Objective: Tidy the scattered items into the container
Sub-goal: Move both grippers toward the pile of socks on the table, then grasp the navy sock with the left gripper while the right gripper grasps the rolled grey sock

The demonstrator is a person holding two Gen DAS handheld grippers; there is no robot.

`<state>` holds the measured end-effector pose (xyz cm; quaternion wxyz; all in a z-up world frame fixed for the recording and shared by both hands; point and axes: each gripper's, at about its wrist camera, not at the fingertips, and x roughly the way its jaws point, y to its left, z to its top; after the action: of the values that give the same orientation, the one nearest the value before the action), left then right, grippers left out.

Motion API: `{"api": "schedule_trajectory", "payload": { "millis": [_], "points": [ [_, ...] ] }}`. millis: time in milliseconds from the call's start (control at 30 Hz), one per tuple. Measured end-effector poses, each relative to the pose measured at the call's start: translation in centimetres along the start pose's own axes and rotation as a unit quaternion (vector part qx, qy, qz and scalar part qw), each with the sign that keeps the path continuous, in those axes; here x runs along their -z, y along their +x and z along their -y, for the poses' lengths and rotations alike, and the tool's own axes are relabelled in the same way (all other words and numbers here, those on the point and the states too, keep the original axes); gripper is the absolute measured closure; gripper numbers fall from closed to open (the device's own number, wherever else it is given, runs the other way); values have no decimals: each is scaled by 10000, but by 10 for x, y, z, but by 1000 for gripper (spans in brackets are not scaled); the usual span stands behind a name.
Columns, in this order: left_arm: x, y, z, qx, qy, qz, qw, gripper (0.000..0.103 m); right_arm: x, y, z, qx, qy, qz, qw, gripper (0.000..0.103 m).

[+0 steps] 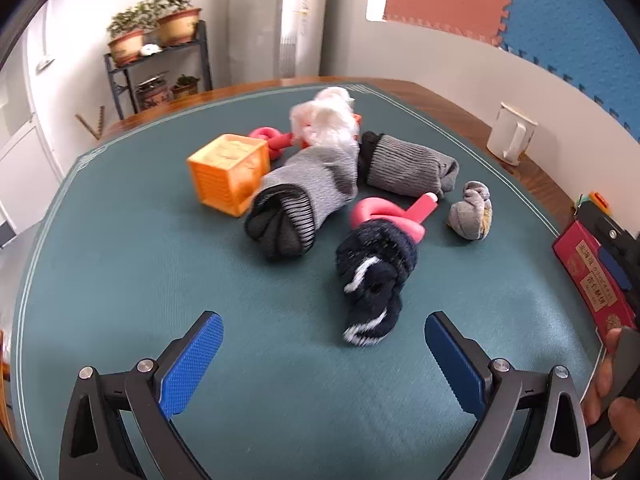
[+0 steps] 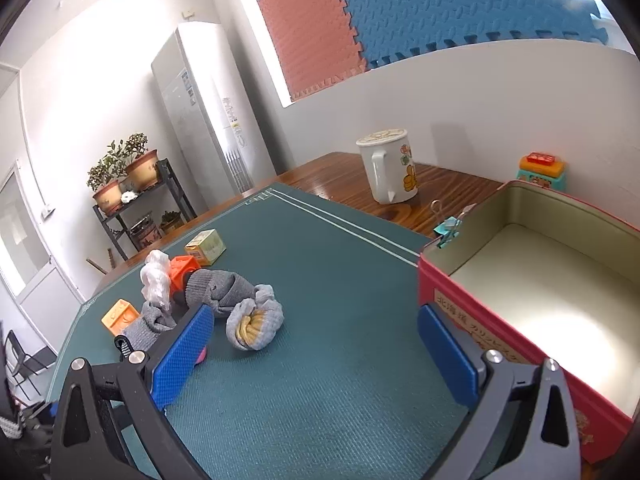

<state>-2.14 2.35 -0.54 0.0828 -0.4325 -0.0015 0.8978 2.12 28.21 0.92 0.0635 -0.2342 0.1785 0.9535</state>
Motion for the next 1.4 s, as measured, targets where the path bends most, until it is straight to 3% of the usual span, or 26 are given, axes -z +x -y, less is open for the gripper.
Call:
{"api": "schedule_trajectory", "payload": {
  "millis": [167, 267, 433, 533, 600, 633, 733, 1067, 1133, 1267, 1400],
  "points": [
    [-19, 31, 13, 55, 69, -225, 9997, 1, 0, -1, -1, -65, -30, -34, 10000, 1],
    [-21, 50, 17, -161, 187, -342, 9991, 1, 2, -2, -3, -85, -103, -29, 9999, 1],
    [-17, 60, 16, -220, 148, -346, 9990, 4, 3, 4, -6, -62, -214, -185, 9996, 1],
    [-12, 58, 13, -155, 100, -316, 9993, 23, 3, 9, -7, -29, -273, -325, 9991, 1],
    [-12, 54, 9, -127, 13, -286, 9995, 49, 3, 14, -8, -7, -312, -437, 9986, 5],
    [-12, 53, 7, -109, -35, -274, 9996, 51, 1, 19, -8, 2, -330, -602, 9976, 9],
    [-12, 47, 2, -55, -176, -238, 9995, 54, -2, 39, -15, -62, -437, -942, 9946, 21],
    [-15, 22, 3, -23, -189, 110, 9998, 54, -10, 109, -46, -396, -859, -1865, 9779, 22],
    [-15, 21, 4, -5, -188, 104, 9998, 54, -7, 124, -48, -423, -827, -2050, 9743, 31],
    [-13, 24, -1, 8, -203, 48, 9998, 54, 0, 129, -49, -683, -739, -2150, 9714, 48],
    [-13, 29, 2, -17, -184, 11, 9998, 54, 6, 118, -58, -626, -1081, -1998, 9718, 53]
  ]
}}
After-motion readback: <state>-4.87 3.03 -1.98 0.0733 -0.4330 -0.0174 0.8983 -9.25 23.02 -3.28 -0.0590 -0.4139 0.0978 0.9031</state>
